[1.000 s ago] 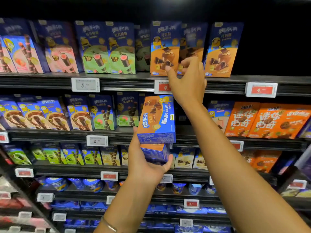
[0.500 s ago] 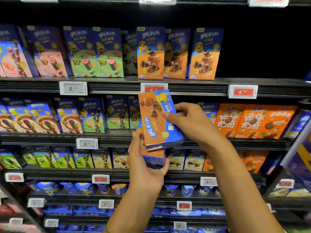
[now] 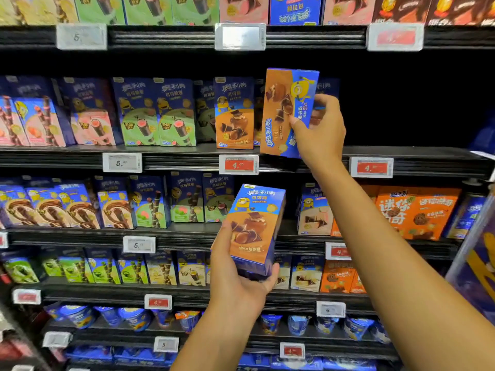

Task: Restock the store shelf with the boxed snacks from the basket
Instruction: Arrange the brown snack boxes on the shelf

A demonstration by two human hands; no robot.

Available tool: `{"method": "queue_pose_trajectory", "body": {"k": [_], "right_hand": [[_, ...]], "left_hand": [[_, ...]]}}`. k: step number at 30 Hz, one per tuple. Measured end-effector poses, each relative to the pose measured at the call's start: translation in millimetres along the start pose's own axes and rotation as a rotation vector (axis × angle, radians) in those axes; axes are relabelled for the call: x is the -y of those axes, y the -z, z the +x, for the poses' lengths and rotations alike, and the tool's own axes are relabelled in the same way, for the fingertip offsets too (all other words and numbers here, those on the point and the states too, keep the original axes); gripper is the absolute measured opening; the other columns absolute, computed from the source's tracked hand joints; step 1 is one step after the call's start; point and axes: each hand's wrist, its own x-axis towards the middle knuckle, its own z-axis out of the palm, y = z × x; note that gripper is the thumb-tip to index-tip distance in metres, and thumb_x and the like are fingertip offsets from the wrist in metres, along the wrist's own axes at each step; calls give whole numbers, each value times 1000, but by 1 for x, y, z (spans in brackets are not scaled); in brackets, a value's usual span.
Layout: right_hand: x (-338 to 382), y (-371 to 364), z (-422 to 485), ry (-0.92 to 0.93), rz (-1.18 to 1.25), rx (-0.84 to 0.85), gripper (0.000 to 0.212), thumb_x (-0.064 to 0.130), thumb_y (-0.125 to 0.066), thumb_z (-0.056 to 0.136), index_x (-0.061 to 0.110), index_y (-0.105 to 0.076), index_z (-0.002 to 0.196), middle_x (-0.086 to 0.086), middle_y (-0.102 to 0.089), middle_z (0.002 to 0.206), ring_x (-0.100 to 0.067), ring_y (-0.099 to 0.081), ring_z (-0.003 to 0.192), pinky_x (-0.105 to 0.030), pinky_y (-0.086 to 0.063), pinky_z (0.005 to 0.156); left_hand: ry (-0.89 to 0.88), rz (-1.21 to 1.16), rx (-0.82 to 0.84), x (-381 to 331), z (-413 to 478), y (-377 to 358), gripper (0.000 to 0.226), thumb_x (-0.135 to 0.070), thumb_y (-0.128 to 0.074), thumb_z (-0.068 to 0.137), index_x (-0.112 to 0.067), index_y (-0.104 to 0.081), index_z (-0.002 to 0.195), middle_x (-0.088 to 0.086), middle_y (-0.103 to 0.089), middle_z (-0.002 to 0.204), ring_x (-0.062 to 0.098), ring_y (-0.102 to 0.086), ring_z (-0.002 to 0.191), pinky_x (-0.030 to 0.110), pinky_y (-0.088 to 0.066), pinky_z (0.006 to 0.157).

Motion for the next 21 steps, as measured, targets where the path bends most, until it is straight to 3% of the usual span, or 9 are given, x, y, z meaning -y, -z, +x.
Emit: {"method": "queue_pose_trajectory", "body": {"k": [5,10,15,21], "right_hand": [[-13,-16,6,10,-83,-16,42,30,-70,93,16,-52,129,5,-55,118,-5,-55,102,-7,-38,64],[-17,-22,11,7,-114,-19,40,35,-68,94,18,-53,127,5,-60,121,-9,-60,108,-21,-51,79],[-20,-23,11,12,-164,-25,42,41,-67,93,21,-51,126,7,-61,124,-8,-61,112,-34,-57,90],[-18,-22,19,-26,-189,45,47,42,-71,89,19,-50,124,5,-63,119,-9,-63,107,-32,-58,87]], "left_hand": [[17,32,12,-1,-4,-12,47,-58,-80,80,-23,-76,111,9,-75,118,34,-68,113,47,-54,81],[3,36,44,-5,-9,-21,52,-61,-81,77,-26,-75,115,5,-78,114,31,-71,109,46,-54,84],[-49,24,74,-8,-16,-24,45,-60,-83,77,-25,-78,104,3,-82,100,28,-72,106,47,-55,86],[-125,37,89,-16,-24,-32,49,-60,-77,80,-25,-77,114,4,-78,118,30,-71,113,48,-52,98]]}}
